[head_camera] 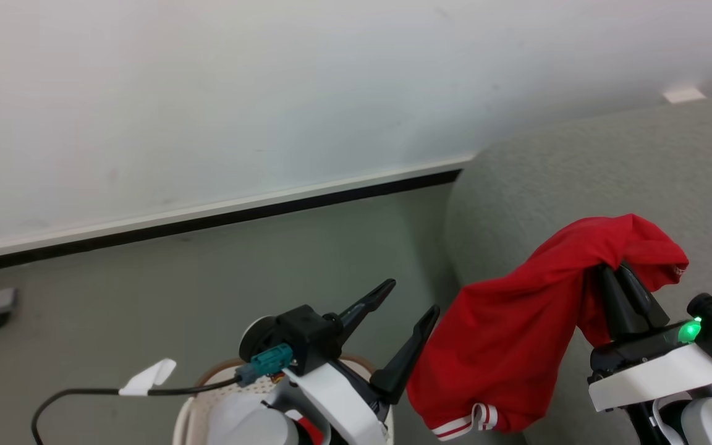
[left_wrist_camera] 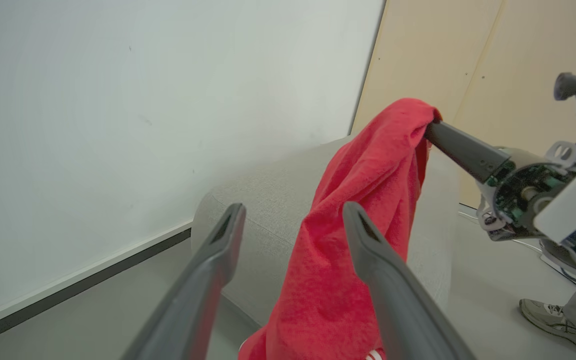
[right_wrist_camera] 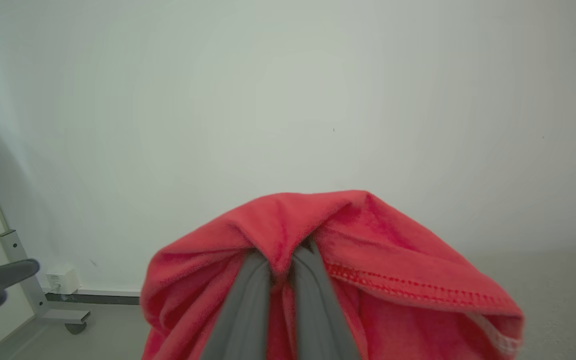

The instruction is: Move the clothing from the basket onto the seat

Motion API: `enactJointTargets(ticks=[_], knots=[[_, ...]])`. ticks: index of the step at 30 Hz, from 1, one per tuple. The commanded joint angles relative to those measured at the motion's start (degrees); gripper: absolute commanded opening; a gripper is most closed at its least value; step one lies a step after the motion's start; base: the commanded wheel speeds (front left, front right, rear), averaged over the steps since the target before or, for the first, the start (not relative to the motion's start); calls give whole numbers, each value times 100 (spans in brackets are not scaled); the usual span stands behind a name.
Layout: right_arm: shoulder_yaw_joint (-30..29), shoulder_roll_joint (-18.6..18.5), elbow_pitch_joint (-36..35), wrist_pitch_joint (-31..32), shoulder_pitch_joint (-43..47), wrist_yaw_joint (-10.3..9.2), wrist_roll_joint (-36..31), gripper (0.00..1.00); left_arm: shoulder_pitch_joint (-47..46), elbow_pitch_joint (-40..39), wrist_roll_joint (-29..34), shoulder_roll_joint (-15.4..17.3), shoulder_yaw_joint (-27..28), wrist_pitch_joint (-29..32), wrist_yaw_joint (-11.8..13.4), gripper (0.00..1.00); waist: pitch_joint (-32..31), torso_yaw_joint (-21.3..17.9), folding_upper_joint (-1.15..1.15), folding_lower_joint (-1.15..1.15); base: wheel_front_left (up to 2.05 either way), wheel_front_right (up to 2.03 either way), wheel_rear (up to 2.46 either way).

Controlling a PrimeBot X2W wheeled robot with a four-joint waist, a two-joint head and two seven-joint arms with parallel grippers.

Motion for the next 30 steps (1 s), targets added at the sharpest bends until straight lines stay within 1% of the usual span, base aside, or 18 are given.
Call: enactJointTargets(ticks=[1,4,5,11,13,18,20,21,25,30], knots=[[-114,35,-185,71,149,-11,-115,0,-79,31,82,41,-20,-53,-10,100,168,-548,-1,0,0,0,0],[-204,91,-345,114,281,-10,-142,0,-122,78,160,71,-37,-97,-4,100,226,-791,-1,0,0,0,0],[-204,91,-345,114,281,-10,-142,0,-122,78,160,71,-37,-97,-4,100,226,-791,-1,0,0,0,0],[-368,157,-569,175,427,-10,-215,0,-202,192,248,59,-111,-147,-2,100,339,-1073,-1,0,0,0,0],[-392,153,-591,188,422,-10,-219,0,-212,207,255,55,-119,-149,-9,100,350,-1081,-1,0,0,0,0],[-552,82,-676,226,377,-10,-240,0,-328,217,279,48,-189,-165,-42,100,487,-1022,-1,0,0,0,0],[-606,-57,-695,267,142,-10,-263,0,-401,175,324,74,-213,-150,-69,100,658,-939,-1,0,0,0,0],[-606,-57,-695,267,142,-10,-263,0,-401,175,324,74,-213,-150,-69,100,658,-939,-1,0,0,0,0],[-758,-353,-603,304,-326,-11,-240,0,-546,101,349,136,-213,-37,-86,100,1021,-767,-1,0,0,0,0],[-1086,-754,-454,403,-1163,-10,-104,0,-798,-67,436,281,-199,152,-122,100,1672,-494,-1,0,0,0,0]])
